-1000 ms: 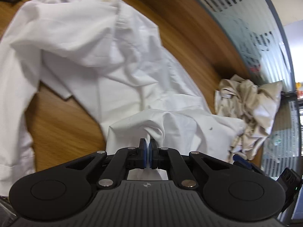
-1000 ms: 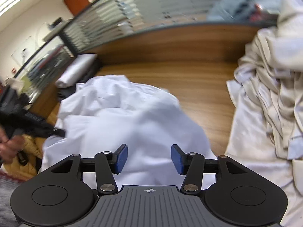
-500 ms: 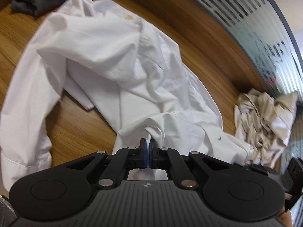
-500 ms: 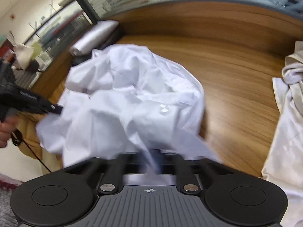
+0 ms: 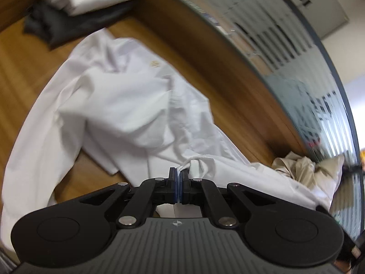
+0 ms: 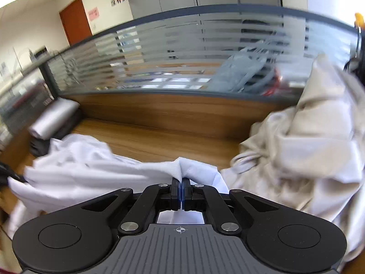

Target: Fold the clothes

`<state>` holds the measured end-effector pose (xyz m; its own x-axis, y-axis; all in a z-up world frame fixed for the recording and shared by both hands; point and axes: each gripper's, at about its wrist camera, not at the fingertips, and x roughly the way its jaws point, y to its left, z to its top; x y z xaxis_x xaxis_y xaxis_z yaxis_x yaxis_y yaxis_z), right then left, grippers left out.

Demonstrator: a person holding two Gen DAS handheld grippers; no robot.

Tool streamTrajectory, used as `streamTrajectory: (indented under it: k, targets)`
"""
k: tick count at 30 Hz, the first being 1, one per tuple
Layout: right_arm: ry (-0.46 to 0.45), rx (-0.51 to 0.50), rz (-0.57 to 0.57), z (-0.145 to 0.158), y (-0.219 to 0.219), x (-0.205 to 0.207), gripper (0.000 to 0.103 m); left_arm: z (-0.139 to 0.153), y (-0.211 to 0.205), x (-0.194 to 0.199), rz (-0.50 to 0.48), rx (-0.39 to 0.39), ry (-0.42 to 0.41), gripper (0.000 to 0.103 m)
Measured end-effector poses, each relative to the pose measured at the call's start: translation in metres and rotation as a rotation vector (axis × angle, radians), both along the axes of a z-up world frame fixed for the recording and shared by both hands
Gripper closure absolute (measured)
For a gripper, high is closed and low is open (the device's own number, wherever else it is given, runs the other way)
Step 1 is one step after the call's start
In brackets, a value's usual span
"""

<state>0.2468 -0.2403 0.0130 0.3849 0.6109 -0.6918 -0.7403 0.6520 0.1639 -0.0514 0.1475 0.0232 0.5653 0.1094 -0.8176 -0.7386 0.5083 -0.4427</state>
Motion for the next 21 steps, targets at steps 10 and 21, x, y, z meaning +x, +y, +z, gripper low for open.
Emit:
streamTrajectory:
  k: [10,21]
  targets:
    - [0.101,-0.144,-0.089,-0.056,-0.015,-0.001,0.085,-0.013,-0.015,-0.004,-0.133,-0.078,-0.113,0.101]
    - [0.137,0.014,-0.116,-0.013,-0.034,-0.051,0.038,-0.01,-0.042,0.0,-0.225,-0.069,-0.184,0.096]
